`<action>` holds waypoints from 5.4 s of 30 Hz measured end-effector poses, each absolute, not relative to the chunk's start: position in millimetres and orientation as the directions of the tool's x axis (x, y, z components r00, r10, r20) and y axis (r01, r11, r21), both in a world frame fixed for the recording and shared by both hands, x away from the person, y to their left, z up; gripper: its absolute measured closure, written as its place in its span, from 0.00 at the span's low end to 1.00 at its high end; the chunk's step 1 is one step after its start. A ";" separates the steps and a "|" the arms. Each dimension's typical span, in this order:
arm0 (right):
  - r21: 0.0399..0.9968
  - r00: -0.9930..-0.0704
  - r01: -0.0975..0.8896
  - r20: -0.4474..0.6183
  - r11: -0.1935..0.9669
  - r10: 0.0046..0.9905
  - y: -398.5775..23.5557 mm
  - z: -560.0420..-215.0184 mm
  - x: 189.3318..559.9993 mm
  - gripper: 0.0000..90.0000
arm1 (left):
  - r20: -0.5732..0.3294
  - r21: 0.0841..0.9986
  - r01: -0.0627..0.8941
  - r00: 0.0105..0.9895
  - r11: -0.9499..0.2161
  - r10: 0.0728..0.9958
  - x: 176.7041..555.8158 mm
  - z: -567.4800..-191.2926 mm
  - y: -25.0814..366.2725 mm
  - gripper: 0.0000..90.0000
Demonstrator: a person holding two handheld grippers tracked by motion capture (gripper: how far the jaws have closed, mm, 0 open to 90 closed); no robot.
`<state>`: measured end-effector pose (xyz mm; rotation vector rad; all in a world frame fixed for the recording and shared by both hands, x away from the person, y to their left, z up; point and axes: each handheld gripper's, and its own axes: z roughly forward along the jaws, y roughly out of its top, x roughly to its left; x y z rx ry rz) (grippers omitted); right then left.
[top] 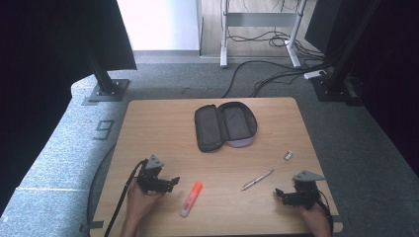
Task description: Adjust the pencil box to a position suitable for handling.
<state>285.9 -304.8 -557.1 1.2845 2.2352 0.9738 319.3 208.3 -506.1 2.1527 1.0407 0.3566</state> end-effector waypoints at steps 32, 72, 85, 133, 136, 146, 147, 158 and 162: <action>0.728 -0.508 0.595 0.012 0.341 0.861 -304.8 -557.1 286.0 0.05 | -0.078 0.706 0.536 0.709 -0.463 0.701 356.5 -490.0 163.3 0.16; 0.727 -0.508 0.596 0.012 0.341 0.861 -304.8 -557.1 285.9 0.05 | -0.050 0.690 0.445 0.816 -0.571 0.576 416.3 -473.1 81.8 0.24; 0.727 -0.509 0.595 0.012 0.342 0.861 -304.8 -557.1 285.9 0.05 | -0.082 0.683 0.452 0.828 -0.574 0.554 436.4 -476.1 57.9 0.25; 0.729 -0.518 0.589 0.010 0.349 0.855 -305.3 -557.4 286.6 0.04 | -0.110 0.653 0.454 0.849 -0.606 0.518 495.3 -517.2 1.3 0.55; 0.729 -0.519 0.589 0.009 0.349 0.855 -305.3 -557.4 286.6 0.04 | -0.111 0.644 0.454 0.852 -0.616 0.512 494.6 -519.4 1.1 0.63; 0.728 -0.519 0.589 0.009 0.351 0.854 -305.4 -557.3 286.6 0.04 | -0.131 0.623 0.445 0.870 -0.644 0.475 487.1 -517.5 2.0 0.91; 0.728 -0.519 0.590 0.010 0.350 0.855 -305.3 -557.3 286.5 0.04 | -0.129 0.619 0.438 0.875 -0.652 0.466 485.5 -517.1 2.2 0.92; 0.727 -0.517 0.593 0.012 0.347 0.856 -305.1 -557.2 286.4 0.04 | -0.121 0.607 0.415 0.891 -0.678 0.437 467.8 -515.2 12.0 0.94; 0.727 -0.517 0.593 0.012 0.348 0.856 -305.2 -557.2 286.4 0.04 | -0.111 0.601 0.402 0.898 -0.691 0.426 461.9 -514.4 17.7 0.94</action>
